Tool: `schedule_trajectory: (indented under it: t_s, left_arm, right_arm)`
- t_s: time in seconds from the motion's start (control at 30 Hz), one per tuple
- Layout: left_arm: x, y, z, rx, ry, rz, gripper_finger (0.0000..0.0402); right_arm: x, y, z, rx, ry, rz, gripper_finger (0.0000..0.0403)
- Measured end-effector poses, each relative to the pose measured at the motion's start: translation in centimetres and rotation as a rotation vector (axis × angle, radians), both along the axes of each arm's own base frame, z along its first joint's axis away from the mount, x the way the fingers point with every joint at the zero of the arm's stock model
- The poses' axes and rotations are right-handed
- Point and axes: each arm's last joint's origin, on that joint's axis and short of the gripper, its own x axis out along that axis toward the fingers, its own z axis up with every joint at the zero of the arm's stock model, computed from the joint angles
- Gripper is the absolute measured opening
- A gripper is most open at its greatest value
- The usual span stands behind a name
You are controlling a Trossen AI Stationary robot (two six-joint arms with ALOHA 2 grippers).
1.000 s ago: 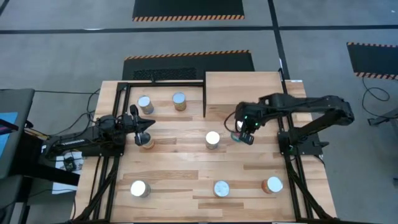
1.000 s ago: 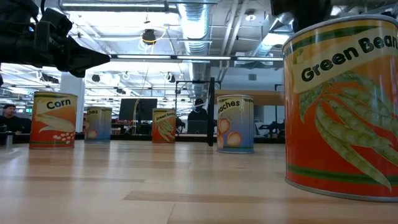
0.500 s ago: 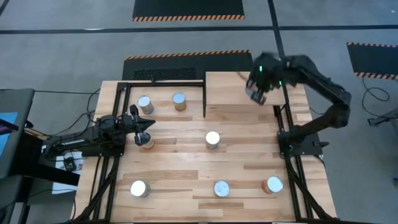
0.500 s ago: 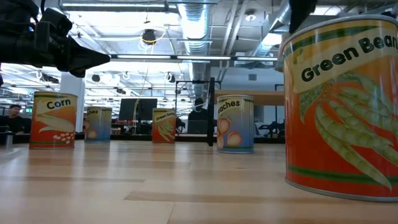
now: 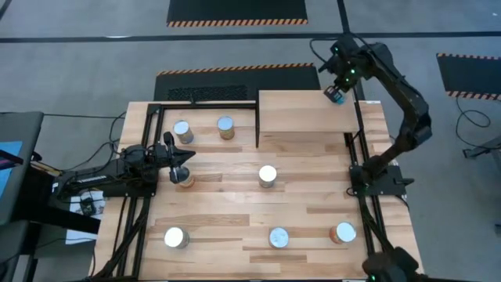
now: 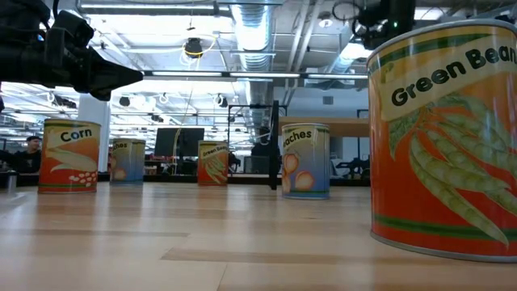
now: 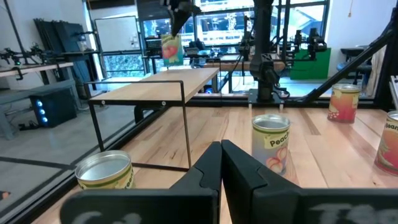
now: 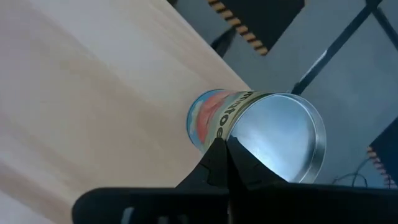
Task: Pick and place cans onto a shelf
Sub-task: Put the top canned tomatoes on the shelf
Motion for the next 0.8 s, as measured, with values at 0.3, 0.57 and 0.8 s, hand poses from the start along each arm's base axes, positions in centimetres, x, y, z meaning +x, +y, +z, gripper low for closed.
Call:
schedule_trajectory:
  t_s: [0.3, 0.57, 0.8]
  left_arm:
    - [0.0, 0.0, 0.0, 0.000, 0.000, 0.000, 0.0000]
    - [0.0, 0.0, 0.0, 0.000, 0.000, 0.000, 0.0000]
    - [0.0, 0.0, 0.0, 0.000, 0.000, 0.000, 0.0000]
  right_arm:
    - [-0.5, -2.5, -1.6, 0.040, 0.043, -0.024, 0.0003]
    - [-0.7, -2.9, -1.8, 0.042, 0.051, -0.028, 0.0009]
    - [-0.7, -2.9, -1.8, 0.043, 0.050, -0.029, 0.0025]
